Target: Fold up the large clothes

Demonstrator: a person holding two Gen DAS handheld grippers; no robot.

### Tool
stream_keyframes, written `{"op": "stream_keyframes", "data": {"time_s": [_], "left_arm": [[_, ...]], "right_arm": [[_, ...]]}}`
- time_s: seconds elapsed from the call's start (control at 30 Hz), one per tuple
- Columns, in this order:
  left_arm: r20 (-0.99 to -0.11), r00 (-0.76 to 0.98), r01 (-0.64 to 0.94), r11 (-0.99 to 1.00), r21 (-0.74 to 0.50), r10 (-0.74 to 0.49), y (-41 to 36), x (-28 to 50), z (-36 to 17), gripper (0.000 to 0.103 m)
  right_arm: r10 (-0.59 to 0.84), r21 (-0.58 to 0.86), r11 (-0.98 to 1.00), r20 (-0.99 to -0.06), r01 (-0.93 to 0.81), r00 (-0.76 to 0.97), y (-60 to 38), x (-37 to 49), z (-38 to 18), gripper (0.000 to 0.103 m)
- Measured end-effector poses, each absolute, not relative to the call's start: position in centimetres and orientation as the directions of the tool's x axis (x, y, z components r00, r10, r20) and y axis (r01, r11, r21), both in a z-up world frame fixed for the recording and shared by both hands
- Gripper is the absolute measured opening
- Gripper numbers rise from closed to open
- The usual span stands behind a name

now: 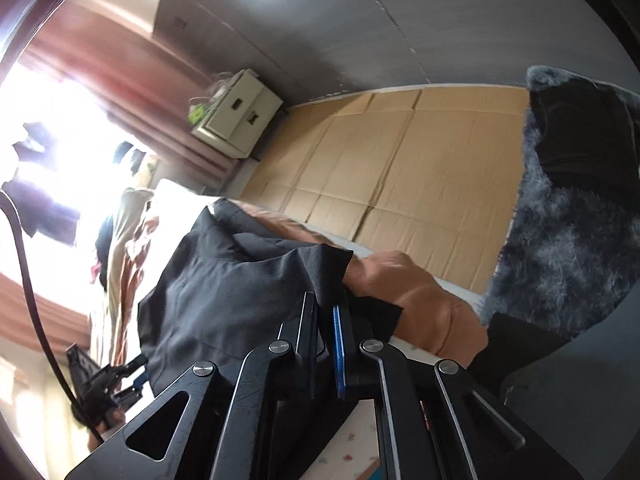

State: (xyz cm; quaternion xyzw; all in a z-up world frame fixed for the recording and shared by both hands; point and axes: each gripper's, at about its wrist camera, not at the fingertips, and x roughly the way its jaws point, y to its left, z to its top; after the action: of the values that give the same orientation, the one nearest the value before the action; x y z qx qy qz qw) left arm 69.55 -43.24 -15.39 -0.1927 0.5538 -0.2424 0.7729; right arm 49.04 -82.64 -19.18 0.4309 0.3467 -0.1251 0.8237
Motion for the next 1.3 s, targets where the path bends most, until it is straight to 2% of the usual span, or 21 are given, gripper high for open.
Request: {"op": "stream_keyframes", "data": {"time_s": [0.17, 0.23, 0.27, 0.33, 0.4, 0.47, 0.57, 0.63, 0.77, 0.83, 0.9, 0.93, 1.3], "left_arm": [[-0.754, 0.272, 0.169, 0.801, -0.575, -0.598, -44.2, 70.5, -15.7, 0.044], [-0.75, 0.274, 0.162, 0.797, -0.582, -0.602, -44.0, 70.5, -15.6, 0.045], [-0.744, 0.271, 0.159, 0.791, -0.591, -0.61, -43.7, 70.3, -15.4, 0.048], [-0.73, 0.269, 0.166, 0.777, -0.607, -0.628, -43.3, 70.0, -15.0, 0.051], [-0.729, 0.289, 0.19, 0.784, -0.591, -0.62, -42.9, 69.3, -14.0, 0.056], [-0.721, 0.322, 0.215, 0.79, -0.575, -0.613, -42.2, 68.3, -12.6, 0.078], [-0.705, 0.363, 0.25, 0.793, -0.556, -0.609, -40.9, 66.4, -10.4, 0.091], [-0.695, 0.37, 0.269, 0.787, -0.555, -0.617, -40.1, 65.3, -9.1, 0.092], [-0.684, 0.394, 0.291, 0.789, -0.541, -0.614, -38.0, 63.0, -6.1, 0.095], [-0.673, 0.419, 0.302, 0.793, -0.53, -0.61, -36.8, 61.8, -4.6, 0.098], [-0.661, 0.445, 0.314, 0.797, -0.516, -0.604, -35.8, 60.6, -3.1, 0.1], [-0.66, 0.463, 0.314, 0.806, -0.502, -0.592, -35.1, 59.9, -2.3, 0.102], [-0.605, 0.546, 0.371, 0.815, -0.445, -0.579, -28.1, 52.2, 2.8, 0.103]], "right_arm": [[0.075, 0.618, 0.591, -0.682, 0.518, 0.727, -82.7, 48.2, -19.9, 0.007], [0.067, 0.606, 0.601, -0.688, 0.521, 0.722, -82.5, 48.1, -19.6, 0.01], [0.057, 0.594, 0.603, -0.698, 0.532, 0.714, -82.4, 48.0, -19.2, 0.016], [0.039, 0.568, 0.615, -0.714, 0.546, 0.699, -82.0, 47.5, -18.4, 0.038], [0.031, 0.562, 0.632, -0.707, 0.534, 0.707, -81.4, 46.8, -17.4, 0.048], [0.024, 0.549, 0.652, -0.705, 0.524, 0.709, -80.5, 45.9, -16.3, 0.053], [0.016, 0.539, 0.664, -0.703, 0.518, 0.711, -79.6, 44.5, -15.1, 0.058], [0.001, 0.525, 0.671, -0.706, 0.523, 0.708, -78.8, 43.4, -14.2, 0.072], [-0.004, 0.523, 0.681, -0.697, 0.512, 0.717, -77.2, 41.6, -12.4, 0.083], [-0.007, 0.518, 0.689, -0.695, 0.507, 0.719, -76.1, 40.6, -11.5, 0.095], [-0.018, 0.509, 0.704, -0.686, 0.496, 0.728, -74.7, 39.5, -10.2, 0.101], [-0.023, 0.504, 0.709, -0.683, 0.494, 0.73, -74.1, 39.1, -9.8, 0.103], [-0.067, 0.443, 0.776, -0.648, 0.448, 0.758, -67.4, 34.7, -4.9, 0.103]]}}
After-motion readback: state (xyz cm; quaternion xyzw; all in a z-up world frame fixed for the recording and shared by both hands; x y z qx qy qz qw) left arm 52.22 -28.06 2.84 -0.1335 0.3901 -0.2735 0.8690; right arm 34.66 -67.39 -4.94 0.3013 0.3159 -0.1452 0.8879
